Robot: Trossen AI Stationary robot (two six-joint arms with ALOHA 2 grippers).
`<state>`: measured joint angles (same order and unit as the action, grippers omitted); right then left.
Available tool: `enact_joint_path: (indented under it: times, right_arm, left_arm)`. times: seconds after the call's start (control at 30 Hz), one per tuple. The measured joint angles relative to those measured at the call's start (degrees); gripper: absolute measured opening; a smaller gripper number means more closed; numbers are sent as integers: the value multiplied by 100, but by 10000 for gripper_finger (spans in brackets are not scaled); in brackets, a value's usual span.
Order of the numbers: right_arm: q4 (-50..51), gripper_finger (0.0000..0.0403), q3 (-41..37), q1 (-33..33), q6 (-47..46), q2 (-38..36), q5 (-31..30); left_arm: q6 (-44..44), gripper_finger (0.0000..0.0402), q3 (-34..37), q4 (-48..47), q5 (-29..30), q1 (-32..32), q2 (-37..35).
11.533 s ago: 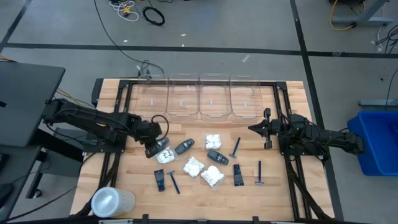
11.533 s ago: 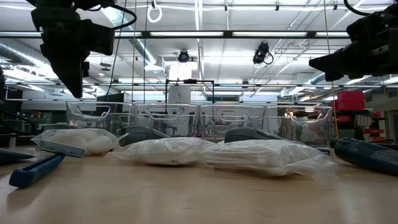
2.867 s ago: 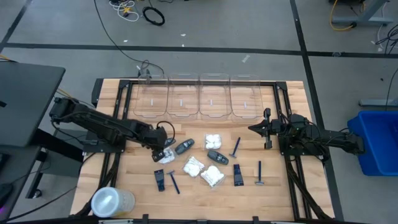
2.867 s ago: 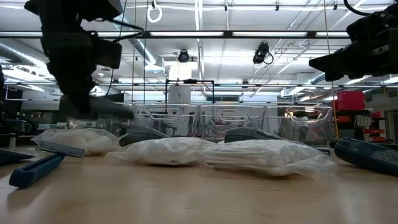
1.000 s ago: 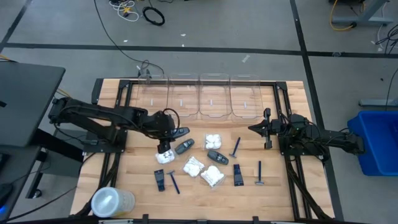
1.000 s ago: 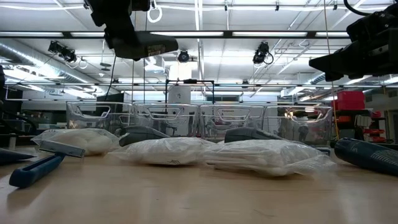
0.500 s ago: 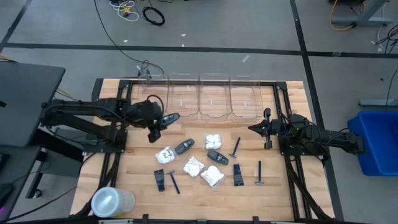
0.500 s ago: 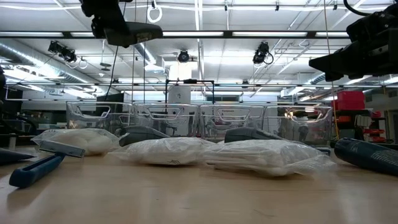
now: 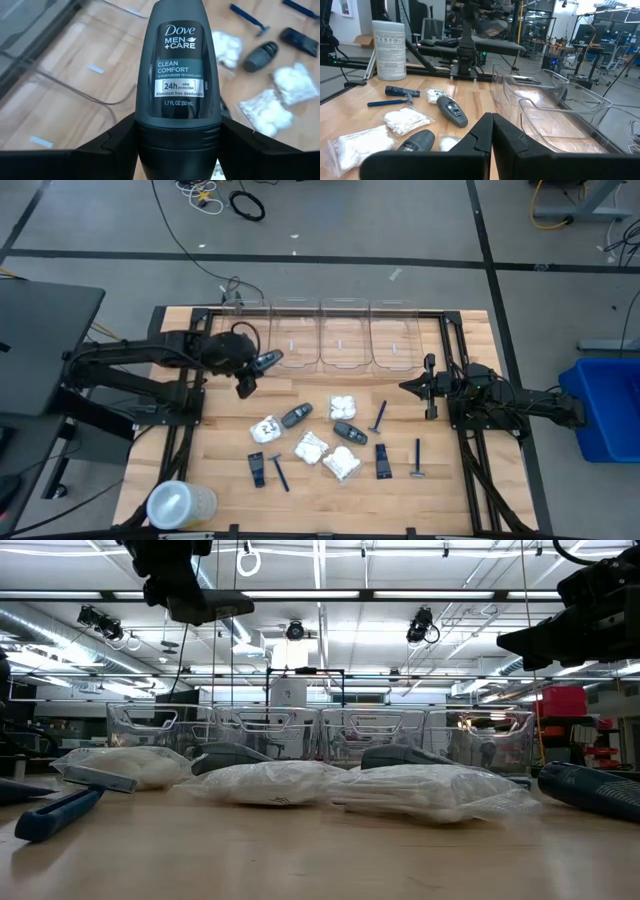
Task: Pick & Place Travel size toiletries
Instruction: Put the left gray deodorant into the left transparent bin
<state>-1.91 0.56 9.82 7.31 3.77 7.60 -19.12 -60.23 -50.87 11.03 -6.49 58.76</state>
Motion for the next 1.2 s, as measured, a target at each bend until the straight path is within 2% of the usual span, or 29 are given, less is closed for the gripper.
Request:
enact_joint_path:
  times: [0.37,0.57,0.83,1.2]
  right_arm:
    - [-2,14,-2,2,0,0,0]
    - [0,14,0,0,0,0,0]
    - [-2,14,0,2,0,0,-2]
    - [-2,13,-2,2,0,0,0]
  left_arm:
    - [506,224,0,-319,-12,-1615,4]
    - [763,216,0,-421,-11,-2250,4]
    - [867,222,99,-509,-11,-2589,4]
    - [597,226,995,-123,63,-2748,7]
